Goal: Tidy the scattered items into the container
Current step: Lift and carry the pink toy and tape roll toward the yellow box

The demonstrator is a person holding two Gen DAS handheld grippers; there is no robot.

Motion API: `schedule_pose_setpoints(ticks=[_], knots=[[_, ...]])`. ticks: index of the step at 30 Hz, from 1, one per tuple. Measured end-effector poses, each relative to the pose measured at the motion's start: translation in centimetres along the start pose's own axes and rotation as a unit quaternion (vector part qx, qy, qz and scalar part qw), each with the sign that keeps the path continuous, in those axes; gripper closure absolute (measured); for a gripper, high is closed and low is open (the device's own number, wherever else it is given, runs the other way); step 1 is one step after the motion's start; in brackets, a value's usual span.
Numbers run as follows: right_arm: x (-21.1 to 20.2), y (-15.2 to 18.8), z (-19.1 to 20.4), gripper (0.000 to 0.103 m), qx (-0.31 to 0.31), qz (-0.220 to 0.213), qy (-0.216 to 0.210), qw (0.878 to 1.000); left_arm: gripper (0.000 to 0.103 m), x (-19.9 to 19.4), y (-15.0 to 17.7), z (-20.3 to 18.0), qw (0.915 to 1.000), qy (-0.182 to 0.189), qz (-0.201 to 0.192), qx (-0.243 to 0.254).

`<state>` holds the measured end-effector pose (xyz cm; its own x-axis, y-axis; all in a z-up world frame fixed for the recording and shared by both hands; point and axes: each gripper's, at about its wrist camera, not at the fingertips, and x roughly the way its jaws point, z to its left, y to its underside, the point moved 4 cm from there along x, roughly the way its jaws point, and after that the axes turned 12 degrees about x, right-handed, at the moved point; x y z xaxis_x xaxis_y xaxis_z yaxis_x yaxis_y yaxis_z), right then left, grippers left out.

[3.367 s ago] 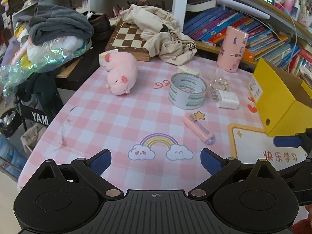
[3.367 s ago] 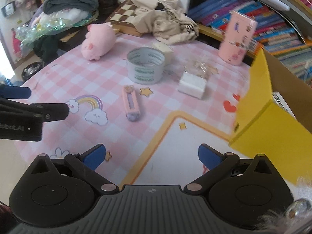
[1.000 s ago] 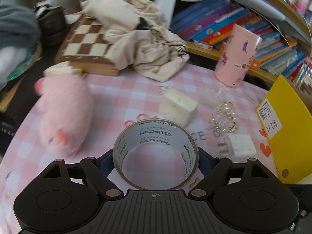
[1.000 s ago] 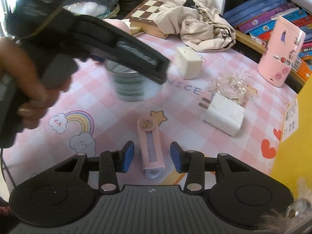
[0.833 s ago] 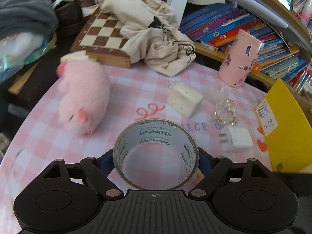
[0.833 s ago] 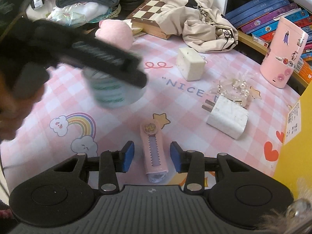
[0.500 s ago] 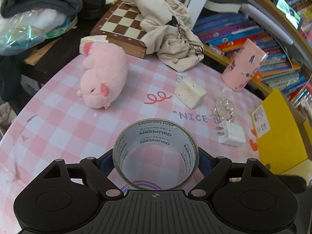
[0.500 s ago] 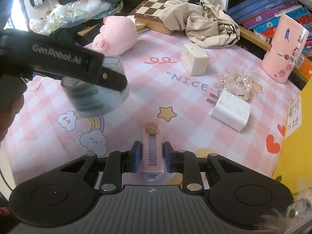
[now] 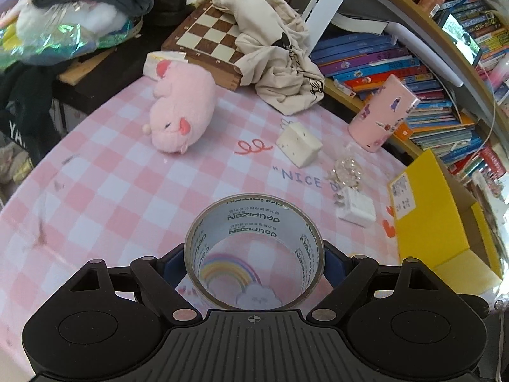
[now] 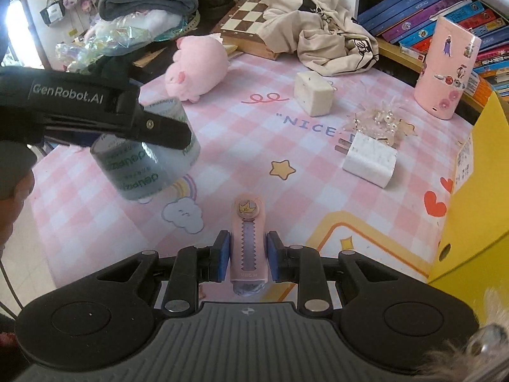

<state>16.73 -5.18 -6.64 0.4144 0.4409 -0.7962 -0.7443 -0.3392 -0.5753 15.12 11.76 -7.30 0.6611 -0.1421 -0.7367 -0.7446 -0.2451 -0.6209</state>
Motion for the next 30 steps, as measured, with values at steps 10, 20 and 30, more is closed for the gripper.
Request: schedule_pose_setpoints(ticks=[10,20,30], knots=[[-3.5,1.8,1.2,0.080,0.016,-0.025,0.004,1.000,0.017,-4.2,2.0,0.1,0.9990,0.025,-0.023,-0.029],[-5.6,4.0,2.7,0.080,0.022,-0.035,0.010,0.999,0.017,-6.9,4.1,0.4,0.9974,0.041,-0.034,-0.048],[-6.9,5.8,2.7,0.080,0.043,-0.035,0.024,0.998,0.017,-7.3,5.3,-1.0,0.9968,0.073,-0.017,-0.027]])
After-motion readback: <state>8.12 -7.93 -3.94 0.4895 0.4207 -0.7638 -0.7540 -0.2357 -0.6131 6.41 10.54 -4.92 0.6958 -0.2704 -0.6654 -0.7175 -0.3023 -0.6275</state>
